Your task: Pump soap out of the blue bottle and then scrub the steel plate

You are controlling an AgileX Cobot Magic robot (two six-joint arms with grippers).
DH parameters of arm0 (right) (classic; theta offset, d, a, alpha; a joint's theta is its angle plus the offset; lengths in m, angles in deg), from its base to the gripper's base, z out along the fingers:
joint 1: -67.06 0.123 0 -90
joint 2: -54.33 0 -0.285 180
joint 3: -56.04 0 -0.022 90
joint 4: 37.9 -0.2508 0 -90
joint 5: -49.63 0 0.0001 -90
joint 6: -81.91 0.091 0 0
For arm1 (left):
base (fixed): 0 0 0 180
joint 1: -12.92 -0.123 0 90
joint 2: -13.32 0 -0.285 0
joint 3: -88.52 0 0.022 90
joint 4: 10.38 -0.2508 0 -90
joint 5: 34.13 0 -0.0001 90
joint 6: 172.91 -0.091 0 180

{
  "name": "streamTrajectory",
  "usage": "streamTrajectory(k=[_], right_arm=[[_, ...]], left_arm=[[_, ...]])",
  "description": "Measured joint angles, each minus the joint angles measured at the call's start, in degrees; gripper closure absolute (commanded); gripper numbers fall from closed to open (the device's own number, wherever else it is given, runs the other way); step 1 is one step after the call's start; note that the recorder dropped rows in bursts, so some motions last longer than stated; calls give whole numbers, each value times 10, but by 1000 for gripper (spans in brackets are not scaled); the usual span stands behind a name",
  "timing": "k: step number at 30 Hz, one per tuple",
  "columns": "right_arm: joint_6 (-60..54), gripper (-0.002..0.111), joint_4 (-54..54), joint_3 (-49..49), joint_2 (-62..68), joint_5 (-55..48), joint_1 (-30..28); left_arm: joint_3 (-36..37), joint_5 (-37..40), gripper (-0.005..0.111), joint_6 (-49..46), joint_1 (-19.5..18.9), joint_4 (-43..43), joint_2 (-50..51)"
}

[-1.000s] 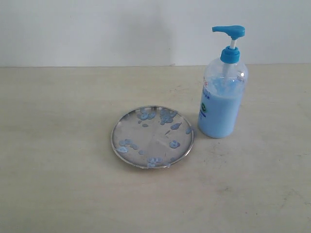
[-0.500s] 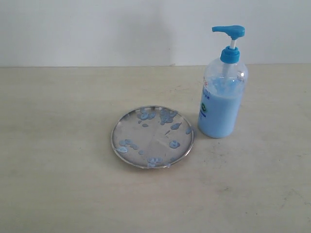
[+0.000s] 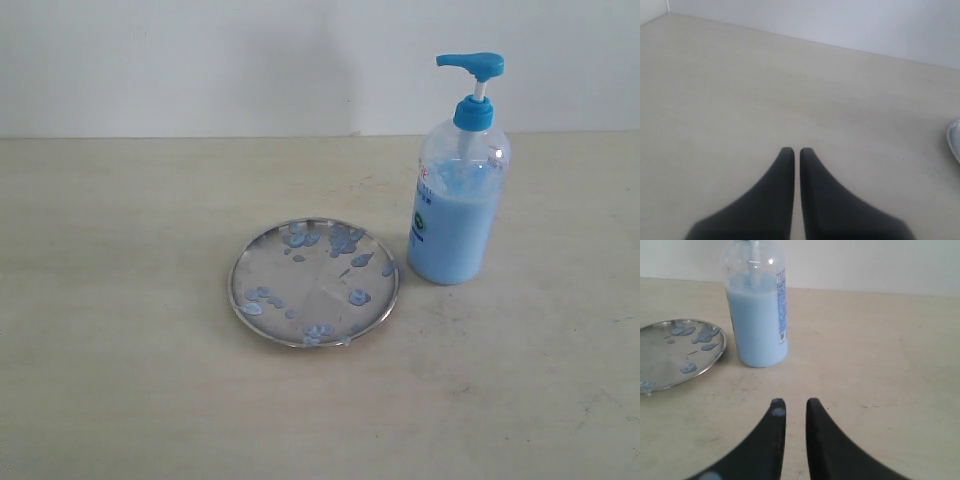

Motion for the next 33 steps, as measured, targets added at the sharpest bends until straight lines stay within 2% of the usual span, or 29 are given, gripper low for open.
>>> streamTrajectory(k=[5, 9, 13, 20, 33], right_arm=[[3, 103, 0, 0, 0, -3, -9], [10, 103, 2, 0, 0, -8, -51], [-33, 103, 3, 0, 0, -10, -80], [-113, 103, 4, 0, 0, -14, -85], [-119, 103, 4, 0, 0, -14, -85]], left_arm=[[0, -1, 102, 0, 0, 0, 0], [0, -3, 102, 0, 0, 0, 0], [0, -4, 102, 0, 0, 0, 0], [0, -7, 102, 0, 0, 0, 0], [0, -9, 102, 0, 0, 0, 0]])
